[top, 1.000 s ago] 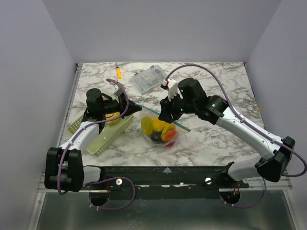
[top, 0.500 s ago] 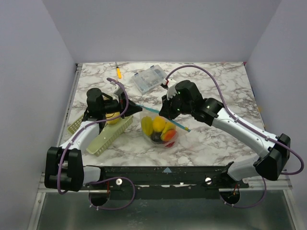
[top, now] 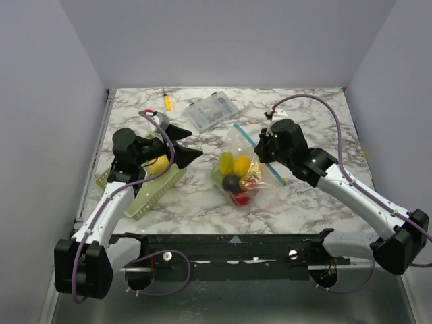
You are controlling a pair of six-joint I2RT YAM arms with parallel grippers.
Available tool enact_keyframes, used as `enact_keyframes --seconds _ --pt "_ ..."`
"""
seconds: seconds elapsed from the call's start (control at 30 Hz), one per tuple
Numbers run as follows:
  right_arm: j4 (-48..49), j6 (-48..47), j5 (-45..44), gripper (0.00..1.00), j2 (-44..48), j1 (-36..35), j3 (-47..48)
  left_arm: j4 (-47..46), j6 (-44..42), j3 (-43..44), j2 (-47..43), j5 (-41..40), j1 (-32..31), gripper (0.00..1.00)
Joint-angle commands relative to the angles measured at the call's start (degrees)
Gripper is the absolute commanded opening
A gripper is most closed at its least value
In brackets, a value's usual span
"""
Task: Place the food in the zip-top bag and seal the zipper
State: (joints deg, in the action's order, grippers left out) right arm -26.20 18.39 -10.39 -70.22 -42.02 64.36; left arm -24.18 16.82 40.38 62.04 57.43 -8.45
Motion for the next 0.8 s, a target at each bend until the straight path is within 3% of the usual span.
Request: enact_keyframes --seconds 0.0,0.17,0.37,0.57,0.77 --pt "1.88 3.53 -5.26 0.00 2.04 7.87 -3.88 4.60 -2.99 1.39 -3.40 -10.34 -2.51 0.99" --pt "3.26 6.32 -5.25 0.00 4.58 19.10 -9.17 9.19 -2.59 2.12 -5.46 -18.04 -8.52 0.99" --pt "3.19 9.05 -7.28 0.00 7.01 31.26 -14.88 8.55 -1.20 1.68 -7.61 -18.99 -12.82 0.99" --pt "0.70 9.78 -5.02 0.00 8.20 49.87 -18.58 8.98 -0.30 1.98 -7.56 -19.10 -13.94 0.99" --pt "-1.59 13.75 -14.18 0.01 5.05 52.39 -19.97 8.74 0.19 1.63 -8.02 -19.31 -14.31 0.99"
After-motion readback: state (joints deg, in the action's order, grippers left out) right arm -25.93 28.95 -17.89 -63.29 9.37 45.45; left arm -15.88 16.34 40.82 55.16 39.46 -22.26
